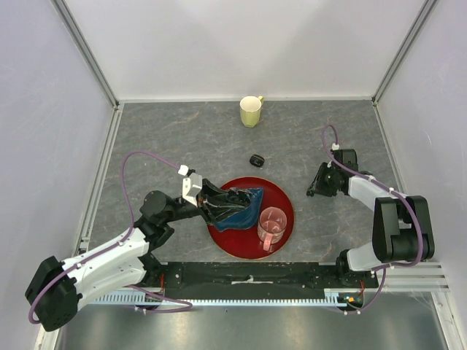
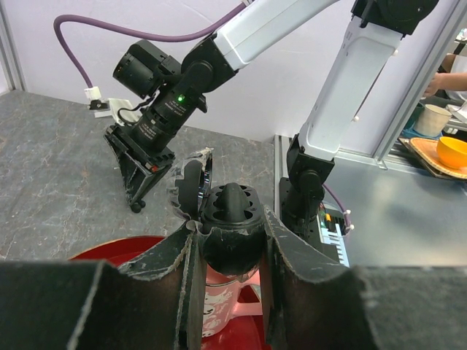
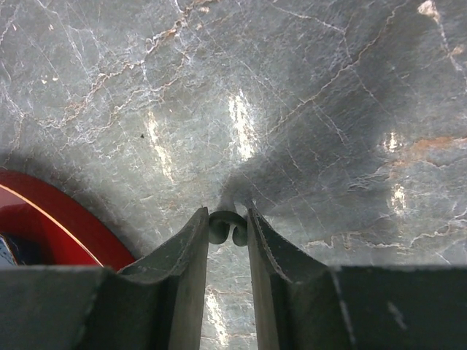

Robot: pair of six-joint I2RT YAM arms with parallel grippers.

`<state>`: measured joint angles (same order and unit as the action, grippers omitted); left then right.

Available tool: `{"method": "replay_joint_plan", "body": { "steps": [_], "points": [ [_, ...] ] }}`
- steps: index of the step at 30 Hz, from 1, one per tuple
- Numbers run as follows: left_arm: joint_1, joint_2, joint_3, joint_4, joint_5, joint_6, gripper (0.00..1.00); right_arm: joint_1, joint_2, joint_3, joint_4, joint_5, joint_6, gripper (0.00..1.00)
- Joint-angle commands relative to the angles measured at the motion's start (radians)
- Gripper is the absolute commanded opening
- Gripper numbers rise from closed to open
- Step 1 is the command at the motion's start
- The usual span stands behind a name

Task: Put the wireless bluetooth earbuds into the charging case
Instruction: Pick up the earbud from the center of the board.

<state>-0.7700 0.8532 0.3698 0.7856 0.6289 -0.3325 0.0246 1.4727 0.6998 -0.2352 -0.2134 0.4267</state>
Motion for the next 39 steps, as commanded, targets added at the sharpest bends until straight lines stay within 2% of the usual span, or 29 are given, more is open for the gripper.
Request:
{"method": "replay_joint_plan", "body": {
  "steps": [1,10,17,27,39],
  "points": [
    [-0.002,0.003,0.0,0.03,-0.014,-0.025,0.02,0.008,-0.029,-0.023,-0.029,-0.009,0.001,0.34],
    [-0.002,0.0,-0.005,0.029,-0.017,-0.04,0.02,0.011,-0.049,-0.046,-0.016,-0.041,0.003,0.33],
    [-0.003,0.0,-0.006,0.029,-0.02,-0.039,0.02,0.011,-0.083,-0.062,-0.016,-0.063,0.012,0.27],
    [-0.003,0.004,-0.011,0.03,-0.02,-0.046,0.03,0.021,-0.124,-0.094,-0.016,-0.087,0.021,0.26],
    [-0.003,0.015,-0.011,0.027,-0.028,-0.05,0.03,0.047,-0.12,-0.095,-0.023,-0.053,0.023,0.22]
  ]
}}
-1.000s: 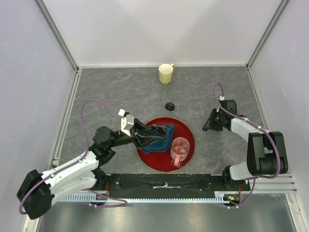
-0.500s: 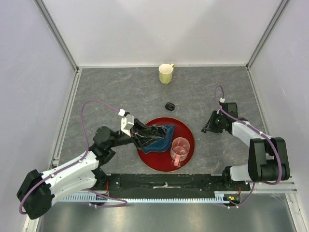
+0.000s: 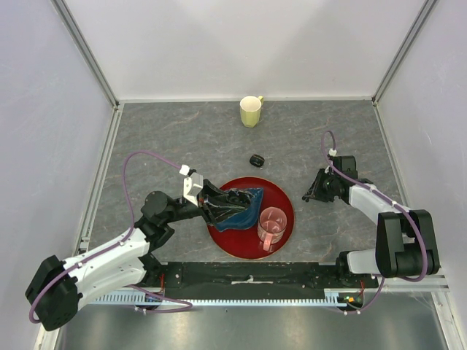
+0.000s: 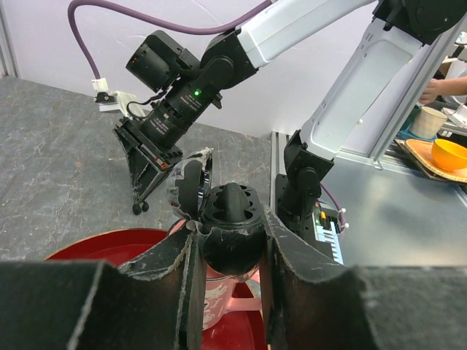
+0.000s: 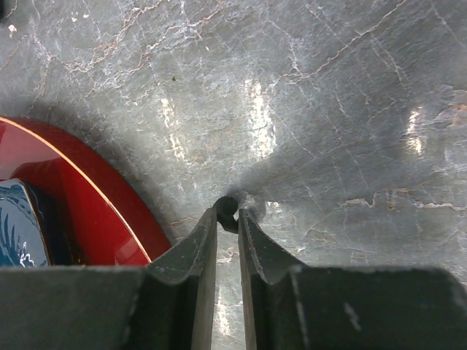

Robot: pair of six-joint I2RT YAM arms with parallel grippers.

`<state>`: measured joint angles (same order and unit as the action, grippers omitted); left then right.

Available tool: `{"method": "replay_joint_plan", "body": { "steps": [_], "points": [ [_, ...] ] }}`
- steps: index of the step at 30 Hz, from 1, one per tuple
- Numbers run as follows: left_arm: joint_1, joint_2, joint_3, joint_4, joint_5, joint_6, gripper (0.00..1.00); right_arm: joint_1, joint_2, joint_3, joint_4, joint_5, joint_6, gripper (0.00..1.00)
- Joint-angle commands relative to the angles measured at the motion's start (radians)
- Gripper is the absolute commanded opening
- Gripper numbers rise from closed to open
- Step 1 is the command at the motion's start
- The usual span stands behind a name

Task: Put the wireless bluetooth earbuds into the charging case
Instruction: Pick up the earbud from the center of the board.

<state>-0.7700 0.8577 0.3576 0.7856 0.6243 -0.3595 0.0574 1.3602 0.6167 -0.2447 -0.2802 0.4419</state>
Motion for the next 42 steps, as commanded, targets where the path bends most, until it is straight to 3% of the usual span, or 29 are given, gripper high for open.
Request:
{"method": "replay_joint_plan", "body": {
  "steps": [1,9,12,16,33,42],
  "points": [
    [-0.002,0.01,0.001,0.027,-0.023,-0.024,0.03,0.015,-0.007,-0.012,-0.013,0.015,0.008,0.21],
    [-0.003,0.017,0.001,0.027,-0.024,-0.025,0.03,0.018,-0.003,-0.003,-0.024,0.035,0.024,0.18],
    [-0.002,0.015,0.001,0.027,-0.026,-0.025,0.03,0.016,0.002,-0.003,-0.024,0.03,0.032,0.26],
    [-0.002,0.015,0.001,0.026,-0.028,-0.024,0.03,0.018,0.007,-0.002,-0.024,0.021,0.032,0.29],
    [-0.002,0.017,0.001,0.021,-0.032,-0.027,0.04,0.016,0.034,0.055,-0.042,0.064,0.034,0.28],
    [-0.003,0.015,0.004,0.012,-0.035,-0.019,0.03,0.007,0.066,0.1,-0.045,0.039,0.041,0.34]
  ]
}}
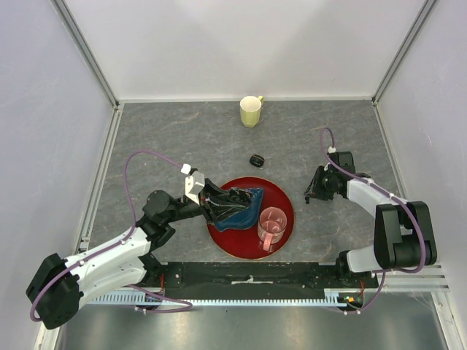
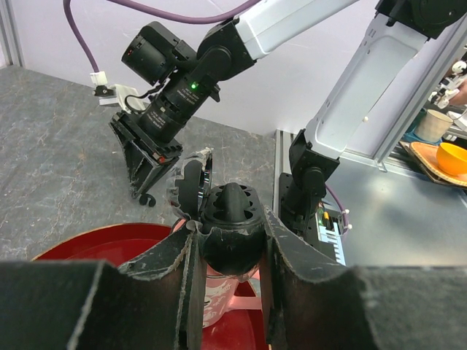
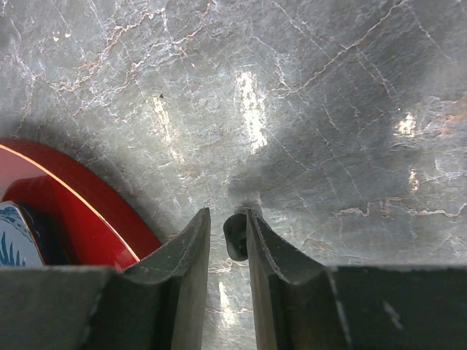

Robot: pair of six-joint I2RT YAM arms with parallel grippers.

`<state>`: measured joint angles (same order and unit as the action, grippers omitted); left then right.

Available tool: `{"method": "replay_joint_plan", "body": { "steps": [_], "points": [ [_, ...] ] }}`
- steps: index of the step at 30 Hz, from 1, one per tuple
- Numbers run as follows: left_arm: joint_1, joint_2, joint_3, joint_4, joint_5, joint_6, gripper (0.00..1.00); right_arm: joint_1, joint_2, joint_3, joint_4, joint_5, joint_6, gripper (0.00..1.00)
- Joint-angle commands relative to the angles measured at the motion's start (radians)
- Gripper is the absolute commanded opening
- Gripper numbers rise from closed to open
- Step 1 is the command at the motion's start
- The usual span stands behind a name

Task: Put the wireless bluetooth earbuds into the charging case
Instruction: Pick up the earbud from the center of the board.

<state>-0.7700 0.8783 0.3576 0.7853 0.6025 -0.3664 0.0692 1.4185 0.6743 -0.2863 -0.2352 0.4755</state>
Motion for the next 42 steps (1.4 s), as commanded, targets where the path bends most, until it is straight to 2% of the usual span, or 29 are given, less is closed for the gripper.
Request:
{"method": "replay_joint_plan", "body": {
  "steps": [1,9,14,20,24,31,42],
  "points": [
    [-0.002,-0.004,0.004,0.012,-0.013,-0.014,0.03,-0.006,0.005,0.044,-0.004,-0.024,0.008,0.35],
    [-0.002,0.001,0.003,0.012,-0.018,-0.011,0.04,-0.006,-0.121,0.034,-0.042,0.014,-0.005,0.5],
    [-0.002,0.017,0.012,0.022,-0.01,-0.012,0.03,0.0,-0.124,0.031,-0.076,0.007,-0.035,0.5],
    [-0.002,0.021,0.012,0.026,-0.001,-0.019,0.03,0.043,-0.122,0.048,-0.109,0.053,-0.041,0.46],
    [-0.002,0.014,0.007,0.025,-0.003,-0.019,0.03,0.073,-0.112,0.056,-0.125,0.082,-0.043,0.4],
    [-0.002,0.004,0.004,0.015,-0.007,-0.014,0.03,0.101,-0.101,0.062,-0.14,0.158,-0.04,0.38],
    [-0.002,0.001,0.001,0.012,-0.01,-0.014,0.03,0.126,-0.075,0.068,-0.143,0.174,-0.04,0.33]
  ]
}}
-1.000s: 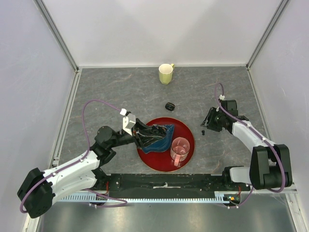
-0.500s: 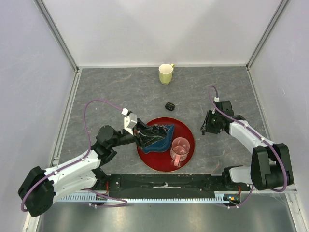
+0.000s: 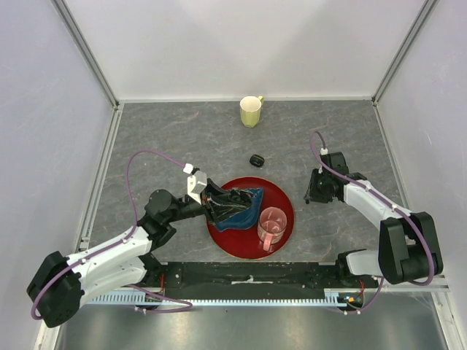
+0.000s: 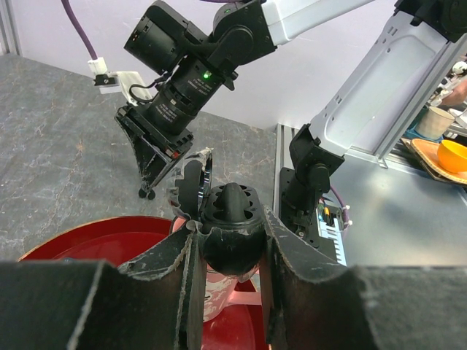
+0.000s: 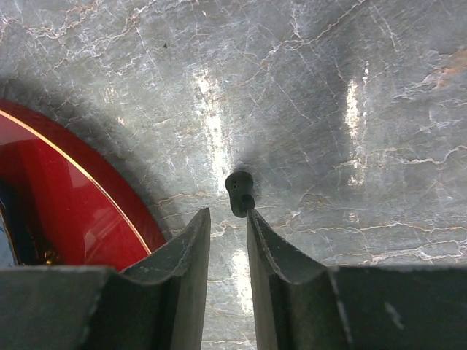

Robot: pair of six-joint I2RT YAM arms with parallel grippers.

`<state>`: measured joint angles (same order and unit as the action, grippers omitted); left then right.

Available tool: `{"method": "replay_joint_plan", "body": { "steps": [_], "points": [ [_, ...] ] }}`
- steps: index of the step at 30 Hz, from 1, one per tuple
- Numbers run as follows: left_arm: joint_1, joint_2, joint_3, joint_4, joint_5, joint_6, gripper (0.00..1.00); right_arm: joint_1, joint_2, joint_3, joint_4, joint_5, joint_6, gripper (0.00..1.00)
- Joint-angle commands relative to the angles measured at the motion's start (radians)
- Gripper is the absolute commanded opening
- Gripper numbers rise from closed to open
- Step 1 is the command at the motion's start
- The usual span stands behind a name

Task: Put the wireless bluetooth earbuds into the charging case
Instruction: Pick up the earbud from the center of the board.

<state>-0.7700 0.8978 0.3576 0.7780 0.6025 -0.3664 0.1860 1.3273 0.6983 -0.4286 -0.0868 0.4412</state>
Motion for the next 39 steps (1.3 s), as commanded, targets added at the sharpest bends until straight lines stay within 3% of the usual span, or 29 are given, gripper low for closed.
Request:
{"method": "replay_joint_plan", "body": {
  "steps": [1,18,20,39],
  "points": [
    [-0.002,-0.02,0.001,0.018,-0.01,-0.014,0.03,0.01,0.019,0.044,-0.001,0.025,-0.006,0.33],
    [-0.002,-0.025,-0.005,0.01,-0.017,-0.014,0.03,0.021,0.047,0.049,0.007,0.055,-0.001,0.26],
    [-0.002,-0.026,-0.005,0.012,-0.017,-0.016,0.03,0.021,0.052,0.049,0.007,0.055,-0.001,0.21],
    [-0.003,-0.028,0.001,0.01,-0.013,-0.013,0.03,0.024,-0.006,0.121,-0.041,0.009,-0.022,0.04]
  ]
}}
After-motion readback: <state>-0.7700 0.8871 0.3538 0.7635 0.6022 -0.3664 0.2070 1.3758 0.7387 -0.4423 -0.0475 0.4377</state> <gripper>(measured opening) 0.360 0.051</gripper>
